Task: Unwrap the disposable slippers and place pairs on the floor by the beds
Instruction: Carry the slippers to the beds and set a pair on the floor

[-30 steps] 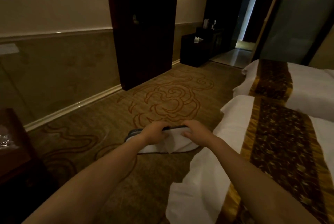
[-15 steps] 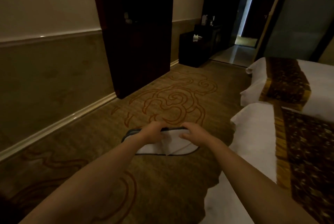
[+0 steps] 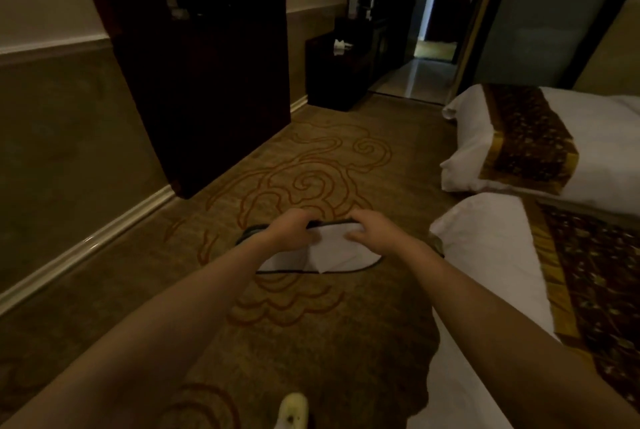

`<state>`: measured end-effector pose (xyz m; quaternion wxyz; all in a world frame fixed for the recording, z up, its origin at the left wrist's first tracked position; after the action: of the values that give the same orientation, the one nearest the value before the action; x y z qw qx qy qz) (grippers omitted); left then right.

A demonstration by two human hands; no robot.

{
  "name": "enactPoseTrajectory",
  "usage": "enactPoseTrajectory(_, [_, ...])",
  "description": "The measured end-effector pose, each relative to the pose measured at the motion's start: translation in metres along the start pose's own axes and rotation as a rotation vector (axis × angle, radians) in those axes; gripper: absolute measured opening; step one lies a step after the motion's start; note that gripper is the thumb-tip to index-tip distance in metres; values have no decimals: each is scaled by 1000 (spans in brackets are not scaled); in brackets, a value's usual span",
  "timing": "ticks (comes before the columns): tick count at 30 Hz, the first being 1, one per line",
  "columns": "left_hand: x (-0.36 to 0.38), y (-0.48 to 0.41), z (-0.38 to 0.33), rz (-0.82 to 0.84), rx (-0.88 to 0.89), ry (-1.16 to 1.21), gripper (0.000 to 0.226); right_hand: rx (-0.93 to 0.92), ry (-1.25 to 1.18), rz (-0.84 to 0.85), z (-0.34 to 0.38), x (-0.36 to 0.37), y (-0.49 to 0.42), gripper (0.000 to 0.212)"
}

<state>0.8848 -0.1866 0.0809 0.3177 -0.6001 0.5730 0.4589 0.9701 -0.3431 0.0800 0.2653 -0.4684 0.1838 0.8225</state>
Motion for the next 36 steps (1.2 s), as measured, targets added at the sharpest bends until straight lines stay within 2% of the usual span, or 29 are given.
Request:
enactPoseTrajectory(8, [-28,-190,32,132,172,-45,28,150,-46,-39,-82,-36,-136,25])
enactPoseTrajectory(13, [-27,-289,19,231,226,-52,23,250,-63,-72,-149,-56,-187,22])
enactPoseTrajectory(19, [-12,-418,-2,240,308,-33,28,339,-73,-95,-249,-85,-256,25])
enactPoseTrajectory(27, [-8,-610,-33,338,281,-43,26,432,-159,-61,-394,-137,-369,31])
enactPoseTrajectory(32, [-20,-708,-51,304,253,-21,24,410,-149,-69,-460,-187,-437,23])
enactPoseTrajectory(36, [-21,-784,-71,364,276,-11,28,441,-149,-91,-512,-215,-472,27])
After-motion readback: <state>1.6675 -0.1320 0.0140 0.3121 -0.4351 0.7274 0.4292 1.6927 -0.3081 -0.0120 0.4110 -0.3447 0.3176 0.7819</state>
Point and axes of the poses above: each hand's wrist, its own y-axis away from the middle knuckle, its own x-axis out of the palm, z = x × y, the point moved 2 cm from there along -y, towards the middle knuckle, and after that the axes turned 1 degree about -x, right-handed, at the moved point
